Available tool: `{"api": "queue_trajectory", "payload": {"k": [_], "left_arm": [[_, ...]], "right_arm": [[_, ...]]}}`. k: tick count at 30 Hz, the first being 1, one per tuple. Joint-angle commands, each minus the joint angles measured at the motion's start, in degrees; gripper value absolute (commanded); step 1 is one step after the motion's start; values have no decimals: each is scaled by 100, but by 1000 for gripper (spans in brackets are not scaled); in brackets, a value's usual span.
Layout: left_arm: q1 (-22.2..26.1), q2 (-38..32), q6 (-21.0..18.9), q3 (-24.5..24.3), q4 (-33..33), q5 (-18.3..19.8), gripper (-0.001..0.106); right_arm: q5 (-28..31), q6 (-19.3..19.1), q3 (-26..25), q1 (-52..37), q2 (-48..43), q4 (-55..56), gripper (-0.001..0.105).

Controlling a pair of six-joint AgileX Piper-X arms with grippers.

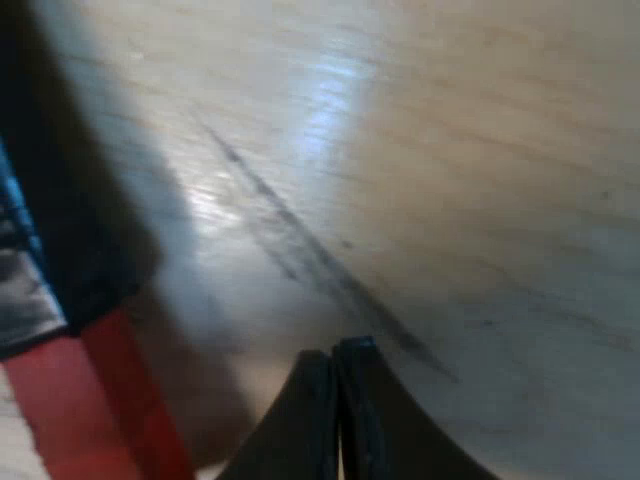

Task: Put the handle in the coffee machine

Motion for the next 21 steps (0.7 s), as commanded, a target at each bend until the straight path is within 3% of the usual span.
{"api": "queue_trajectory", "payload": {"k": [1,17,21], "left_arm": [[-15,-12,-7,-33,-3,22,82],[-15,-12,-7,-33,12,12,82],[-15,-12,-7,-33,12,12,82]], "right_arm": [[-37,193,0,16,29,-69,0],[-148,276,0,492,29,-180,0],[-100,613,0,834,29,-149,0]]}}
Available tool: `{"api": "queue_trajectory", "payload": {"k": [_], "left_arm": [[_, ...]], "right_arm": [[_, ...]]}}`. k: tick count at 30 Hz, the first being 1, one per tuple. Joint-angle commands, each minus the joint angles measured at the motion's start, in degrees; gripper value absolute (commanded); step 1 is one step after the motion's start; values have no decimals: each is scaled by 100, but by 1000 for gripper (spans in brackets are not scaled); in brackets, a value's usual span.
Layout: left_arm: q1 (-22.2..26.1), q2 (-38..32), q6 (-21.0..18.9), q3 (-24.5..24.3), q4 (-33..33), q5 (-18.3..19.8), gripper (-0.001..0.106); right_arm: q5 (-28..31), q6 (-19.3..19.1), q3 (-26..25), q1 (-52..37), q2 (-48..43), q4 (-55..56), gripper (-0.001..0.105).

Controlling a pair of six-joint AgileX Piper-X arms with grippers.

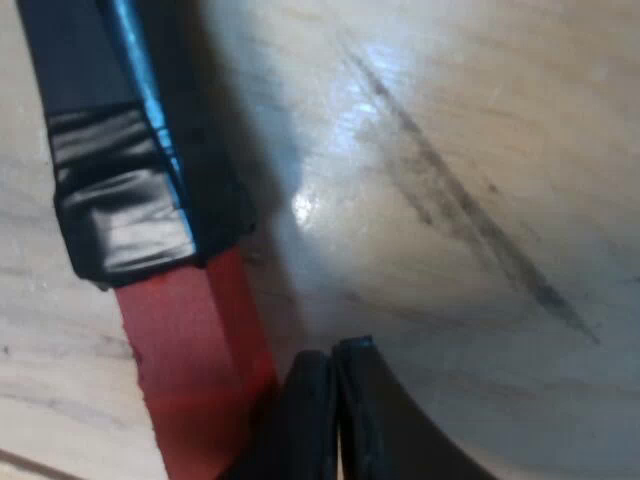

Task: Put the handle in the coffee machine

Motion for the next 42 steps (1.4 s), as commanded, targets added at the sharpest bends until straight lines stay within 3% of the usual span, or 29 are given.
{"api": "queue_trajectory", "payload": {"k": [1,10,16,24,32,37,42], "left_arm": [[-15,-12,-7,-33,12,12,82],[-15,-12,-7,-33,107,12,82],[-15,-24,22,-33,432,-92,82],[-15,-27,465,-33,983,-424,82],[-15,-426,465,-92,1263,-460,82],[-15,-869,368,-102,1487,-915,82],[15,-989,78,-102,1541,-1102,82]], "right_arm": [[42,211,0,188,29,50,0],[52,1086,0,300,291,-386,0],[-123,1248,-118,380,724,-984,0],[-152,1419,-406,602,1161,-1258,0],[-204,1761,-440,640,1394,-2015,0],[-216,1880,-624,640,1526,-2250,0],[-232,1880,-940,681,1792,-2248,0]]}}
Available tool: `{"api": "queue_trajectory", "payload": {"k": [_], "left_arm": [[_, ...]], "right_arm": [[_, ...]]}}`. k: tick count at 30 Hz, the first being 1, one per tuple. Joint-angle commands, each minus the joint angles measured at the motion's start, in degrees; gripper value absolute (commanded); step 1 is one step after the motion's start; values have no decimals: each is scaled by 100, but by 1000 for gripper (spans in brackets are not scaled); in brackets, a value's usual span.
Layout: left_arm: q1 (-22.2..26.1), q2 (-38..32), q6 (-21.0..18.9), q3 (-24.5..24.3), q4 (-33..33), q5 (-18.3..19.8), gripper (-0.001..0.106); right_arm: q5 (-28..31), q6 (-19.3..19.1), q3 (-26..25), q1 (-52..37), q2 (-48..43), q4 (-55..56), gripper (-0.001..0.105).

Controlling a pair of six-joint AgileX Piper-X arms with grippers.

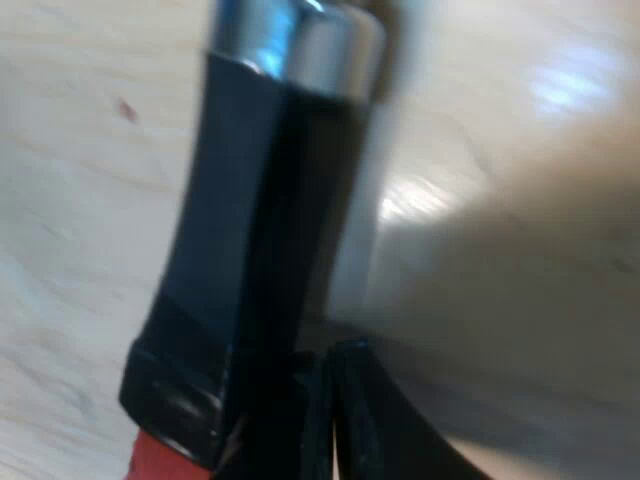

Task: Put the handle in the coffee machine

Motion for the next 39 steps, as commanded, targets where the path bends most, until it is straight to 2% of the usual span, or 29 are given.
{"api": "queue_trajectory", "payload": {"k": [1,9,15,23,28,29,31,33,34,36,37,38,39], "left_arm": [[29,-27,-210,-32,11,-111,82],[569,-27,-305,-79,24,-221,82],[659,-27,-293,-358,24,-238,82],[659,-27,-293,-432,56,-283,82],[659,-27,-261,-432,56,-361,82],[659,-27,-262,-432,56,-361,82],[659,-27,-262,-432,56,-361,82],[659,-27,-251,-432,56,-361,82],[659,-27,-217,-432,56,-361,82],[659,-27,-185,-422,40,-361,82],[659,-27,-186,-412,15,-361,82],[659,-27,-186,-416,12,-361,82],[659,-27,-186,-416,12,-361,82]], "right_arm": [[-57,-40,-188,61,165,-59,0],[13,-40,-908,375,940,-145,0],[273,-67,-1373,387,1299,-396,0],[449,-240,-1411,401,1160,-234,0],[917,-293,-1411,401,731,392,0],[956,-342,-1411,401,711,493,0],[1342,-831,-1411,401,367,1064,0],[1453,-1027,-1411,401,227,1259,0],[1797,-1249,-1411,401,39,1571,1],[1985,-1266,-1411,389,-151,1713,9],[2142,-1383,-1411,389,-315,1798,19],[2231,-1475,-1411,389,-360,1817,22],[2368,-1598,-1411,389,-485,1830,34]]}}
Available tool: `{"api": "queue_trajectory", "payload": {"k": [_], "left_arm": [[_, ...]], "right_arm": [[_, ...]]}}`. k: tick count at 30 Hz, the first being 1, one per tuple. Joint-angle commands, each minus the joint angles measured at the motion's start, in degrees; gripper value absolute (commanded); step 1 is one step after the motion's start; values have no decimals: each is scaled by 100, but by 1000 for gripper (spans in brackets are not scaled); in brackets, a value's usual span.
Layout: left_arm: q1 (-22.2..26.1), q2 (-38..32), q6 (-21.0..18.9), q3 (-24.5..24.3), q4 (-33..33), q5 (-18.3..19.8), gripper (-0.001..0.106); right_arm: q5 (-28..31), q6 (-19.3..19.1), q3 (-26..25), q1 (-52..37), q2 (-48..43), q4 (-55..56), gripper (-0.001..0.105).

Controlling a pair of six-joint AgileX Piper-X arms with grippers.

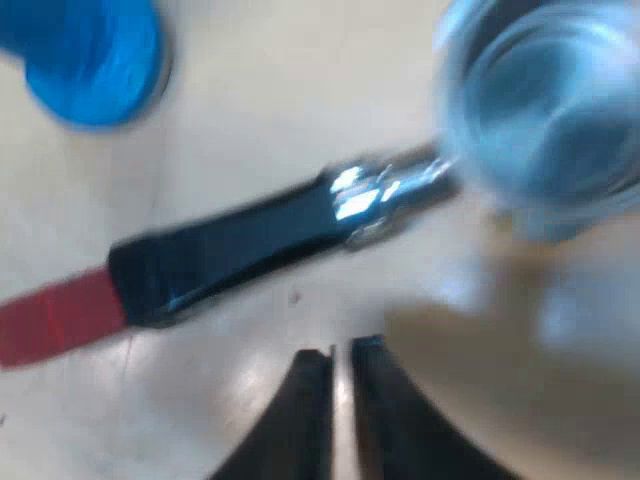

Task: Put the handle in the coffee machine

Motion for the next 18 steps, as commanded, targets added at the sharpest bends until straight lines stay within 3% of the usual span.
{"api": "queue_trajectory", "payload": {"k": [1,2,5,6,13,18], "left_arm": [[-4,-26,6,-18,-27,-47,82],[-4,-26,6,-18,-27,-47,82],[-4,-26,18,-18,-70,-47,82],[-4,-26,17,-18,-78,-47,82],[-4,-26,17,-18,-178,-37,82],[-20,-26,17,-18,-216,-10,82]], "right_arm": [[404,-357,-23,5,-265,162,39],[617,-417,-23,5,-379,159,56],[843,-965,-38,-24,-530,159,85],[813,-1019,-38,-50,-535,159,87],[138,-1293,-38,-549,-525,159,75],[-261,-1768,-38,-893,-525,159,72]]}}
